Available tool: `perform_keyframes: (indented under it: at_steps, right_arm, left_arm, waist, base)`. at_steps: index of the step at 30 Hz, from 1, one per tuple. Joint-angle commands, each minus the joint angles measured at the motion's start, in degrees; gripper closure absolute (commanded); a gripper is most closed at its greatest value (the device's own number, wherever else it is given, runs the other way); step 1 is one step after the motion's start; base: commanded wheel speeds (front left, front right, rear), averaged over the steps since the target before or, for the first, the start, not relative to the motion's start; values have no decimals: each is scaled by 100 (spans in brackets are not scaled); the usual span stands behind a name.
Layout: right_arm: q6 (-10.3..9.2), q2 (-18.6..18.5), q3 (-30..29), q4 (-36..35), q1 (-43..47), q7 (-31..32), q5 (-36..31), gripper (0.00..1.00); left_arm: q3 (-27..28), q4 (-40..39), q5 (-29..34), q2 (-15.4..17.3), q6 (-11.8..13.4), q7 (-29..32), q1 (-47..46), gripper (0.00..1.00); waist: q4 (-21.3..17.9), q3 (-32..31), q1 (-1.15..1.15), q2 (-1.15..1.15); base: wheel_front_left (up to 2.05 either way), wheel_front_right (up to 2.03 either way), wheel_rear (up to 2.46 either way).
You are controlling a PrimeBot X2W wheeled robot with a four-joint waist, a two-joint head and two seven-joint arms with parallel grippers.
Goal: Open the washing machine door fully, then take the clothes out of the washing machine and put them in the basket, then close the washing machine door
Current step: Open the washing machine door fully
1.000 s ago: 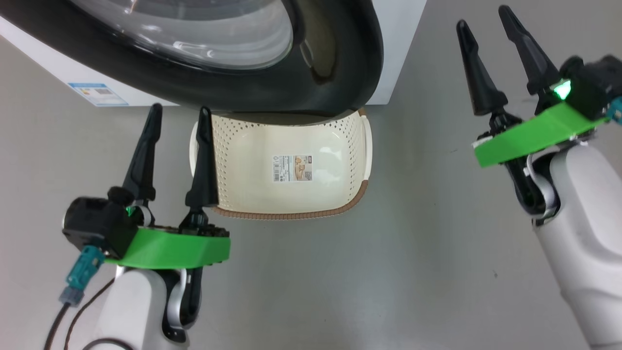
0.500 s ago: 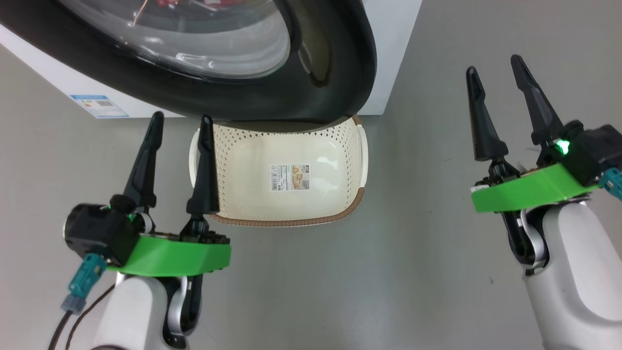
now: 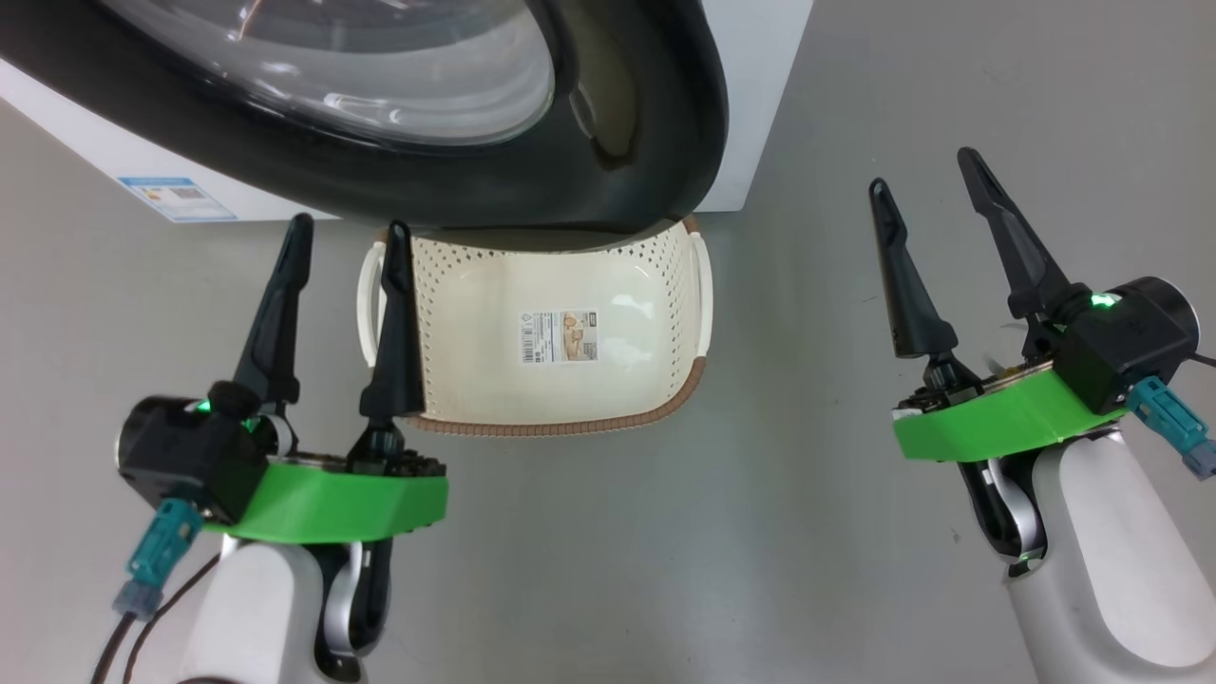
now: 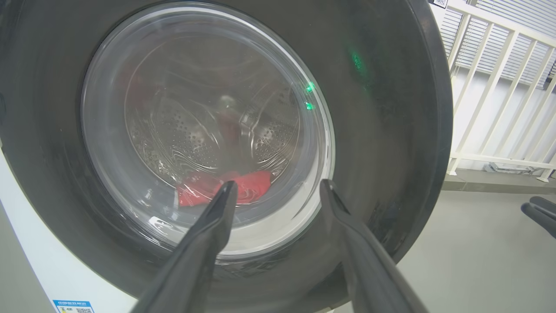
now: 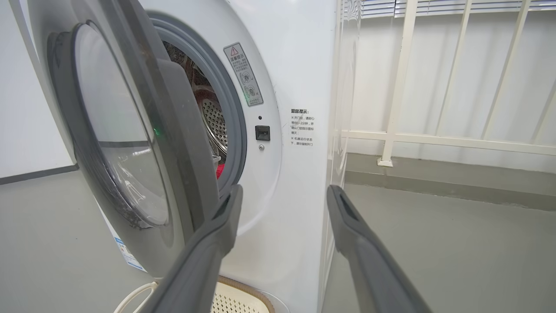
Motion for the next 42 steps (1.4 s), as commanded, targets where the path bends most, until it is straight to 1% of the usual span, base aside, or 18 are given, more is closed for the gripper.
perform_keyframes:
  at_steps: [1, 12, 19, 20, 21, 22, 23, 26, 28, 30, 31, 37, 42]
  right_arm:
    - [26, 59, 90, -176, 90, -33, -36, 0]
    - [26, 65, 88, -162, 69, -34, 4, 0]
    - [26, 66, 138, -124, 30, -34, 176, 0]
    - [26, 66, 140, -124, 21, -34, 181, 4]
    - [26, 66, 142, -124, 9, -34, 191, 53]
    - [26, 66, 162, -116, -8, -34, 198, 89]
    - [26, 66, 183, -99, -30, -34, 243, 100]
    - [26, 66, 209, -23, -149, -34, 528, 100]
    - [26, 66, 222, 67, -277, -34, 922, 100]
    - [26, 66, 234, 208, -438, -34, 1504, 100]
    - [26, 66, 234, 208, -438, -34, 1504, 100]
    - [26, 66, 528, 748, -1142, 40, 3303, 100]
    - [26, 43, 685, 892, -1749, 762, 5054, 100]
  left_arm:
    - [186, -172, 55, 136, -8, -28, 86, 0]
    - [201, -141, 48, 136, -10, -28, 68, 0]
    - [230, -123, 6, 136, -7, -28, 64, 0]
    - [229, -128, -6, 136, -7, -28, 64, 0]
    - [227, -133, -15, 136, -7, -28, 64, 0]
    - [223, -140, -25, 136, -6, -28, 64, 0]
    - [218, -148, -36, 136, -3, -28, 62, 0]
    - [180, -161, -50, 136, 7, -28, 55, 0]
    - [146, -164, -56, 136, 17, -28, 52, 0]
    - [123, -162, -60, 136, 26, -28, 51, 0]
    - [123, -162, -60, 136, 26, -28, 51, 0]
    - [54, -165, -92, 136, 53, -28, 52, 0]
    - [37, -183, -98, 136, 64, -28, 20, 0]
  waist:
    - [-4, 4, 0, 0]
    - [-6, 27, 0, 0]
    - [6, 34, 0, 0]
    - [11, 37, 0, 0]
    - [14, 40, 0, 0]
    - [18, 43, 0, 0]
    - [21, 53, 0, 0]
    - [39, 73, 0, 0]
    - [55, 86, 0, 0]
    - [70, 98, 0, 0]
    - [70, 98, 0, 0]
    - [142, 144, 0, 0]
    - [222, 208, 0, 0]
  base:
    - [0, 0, 0]
    - [0, 0, 0]
    - [0, 0, 0]
    - [0, 0, 0]
    - [0, 0, 0]
    - [0, 0, 0]
    - [0, 0, 0]
    - [0, 0, 0]
    - [0, 0, 0]
    - [0, 0, 0]
    - [0, 0, 0]
    - [0, 0, 0]
    - [0, 0, 0]
